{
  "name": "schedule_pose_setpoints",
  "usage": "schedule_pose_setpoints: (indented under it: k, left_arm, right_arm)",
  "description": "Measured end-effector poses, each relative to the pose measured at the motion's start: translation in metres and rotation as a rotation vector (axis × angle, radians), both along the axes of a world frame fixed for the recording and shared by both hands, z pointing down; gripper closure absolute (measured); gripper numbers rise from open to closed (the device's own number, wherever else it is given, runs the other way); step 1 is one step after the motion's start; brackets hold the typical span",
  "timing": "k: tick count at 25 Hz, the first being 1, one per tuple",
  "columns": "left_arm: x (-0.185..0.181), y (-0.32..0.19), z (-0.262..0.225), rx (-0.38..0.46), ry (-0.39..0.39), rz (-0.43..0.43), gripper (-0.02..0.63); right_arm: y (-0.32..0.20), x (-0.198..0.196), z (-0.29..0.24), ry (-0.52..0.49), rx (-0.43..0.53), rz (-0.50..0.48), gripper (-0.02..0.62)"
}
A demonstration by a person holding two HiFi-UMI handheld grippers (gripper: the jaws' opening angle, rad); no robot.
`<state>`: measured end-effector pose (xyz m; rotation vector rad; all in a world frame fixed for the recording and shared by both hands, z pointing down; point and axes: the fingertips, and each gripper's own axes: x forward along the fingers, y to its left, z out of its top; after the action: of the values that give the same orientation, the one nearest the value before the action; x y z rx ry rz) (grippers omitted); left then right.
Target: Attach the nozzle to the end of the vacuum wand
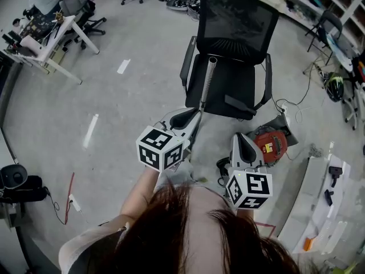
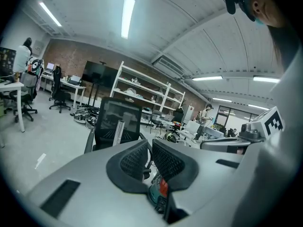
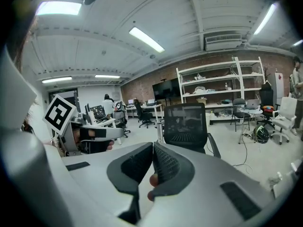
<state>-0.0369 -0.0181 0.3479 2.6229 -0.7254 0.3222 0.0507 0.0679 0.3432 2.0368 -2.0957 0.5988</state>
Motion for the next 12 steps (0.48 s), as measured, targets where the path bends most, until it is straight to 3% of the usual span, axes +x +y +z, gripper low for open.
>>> schedule_pose_setpoints:
  k: [12]
  left_arm:
    - [-0.014,-0.063,0.012,-0.013,-0.025,0.051,0.583]
  right_arm:
    - [-0.062,-0.015,0.011,-0.004,-0.033,0.056,0.571]
